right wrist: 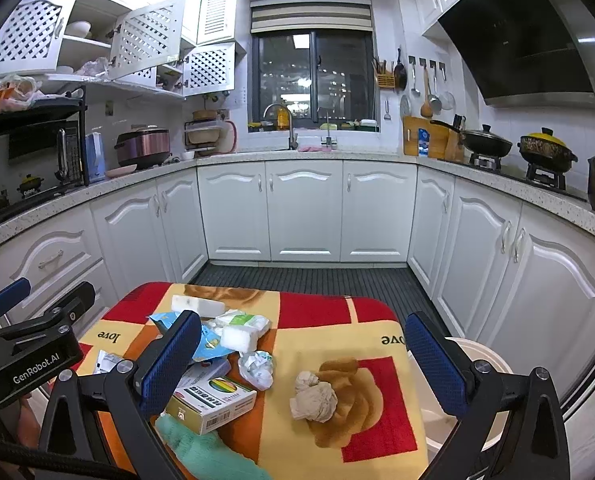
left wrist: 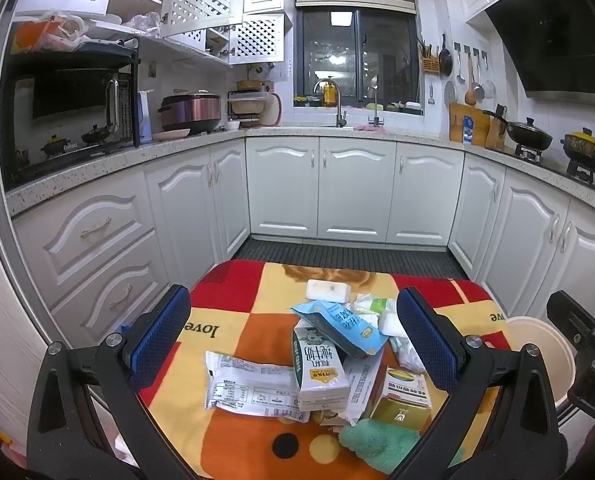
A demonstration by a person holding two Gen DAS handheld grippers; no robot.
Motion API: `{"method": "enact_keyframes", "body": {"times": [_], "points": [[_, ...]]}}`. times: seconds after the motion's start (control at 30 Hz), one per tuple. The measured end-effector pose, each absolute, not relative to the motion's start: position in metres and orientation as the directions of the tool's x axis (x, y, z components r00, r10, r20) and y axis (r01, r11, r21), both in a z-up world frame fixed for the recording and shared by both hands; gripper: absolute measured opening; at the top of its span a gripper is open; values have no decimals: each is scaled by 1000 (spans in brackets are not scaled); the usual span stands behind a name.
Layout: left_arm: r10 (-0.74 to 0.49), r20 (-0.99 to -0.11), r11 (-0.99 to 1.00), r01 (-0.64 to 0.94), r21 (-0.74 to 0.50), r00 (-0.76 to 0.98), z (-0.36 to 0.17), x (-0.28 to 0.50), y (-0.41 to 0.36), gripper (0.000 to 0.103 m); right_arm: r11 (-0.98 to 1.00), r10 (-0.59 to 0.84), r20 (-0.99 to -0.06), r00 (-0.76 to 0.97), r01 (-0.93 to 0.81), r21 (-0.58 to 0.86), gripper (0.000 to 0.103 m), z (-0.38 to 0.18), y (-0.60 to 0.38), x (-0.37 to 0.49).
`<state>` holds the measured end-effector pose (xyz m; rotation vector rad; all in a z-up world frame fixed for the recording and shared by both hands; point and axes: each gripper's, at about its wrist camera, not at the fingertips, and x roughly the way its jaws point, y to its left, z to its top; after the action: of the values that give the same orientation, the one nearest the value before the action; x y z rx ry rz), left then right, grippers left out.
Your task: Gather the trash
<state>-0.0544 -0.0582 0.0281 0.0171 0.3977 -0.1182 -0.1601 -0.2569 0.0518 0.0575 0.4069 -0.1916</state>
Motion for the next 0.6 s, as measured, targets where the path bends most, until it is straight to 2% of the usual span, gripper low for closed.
{"method": "enact_keyframes", "body": {"times": [0.6], "points": [[-115, -401, 993, 116, -22, 909, 21, -51, -58, 102, 980, -175, -427, 887, 199, 12, 103, 43, -256, -155]]}}
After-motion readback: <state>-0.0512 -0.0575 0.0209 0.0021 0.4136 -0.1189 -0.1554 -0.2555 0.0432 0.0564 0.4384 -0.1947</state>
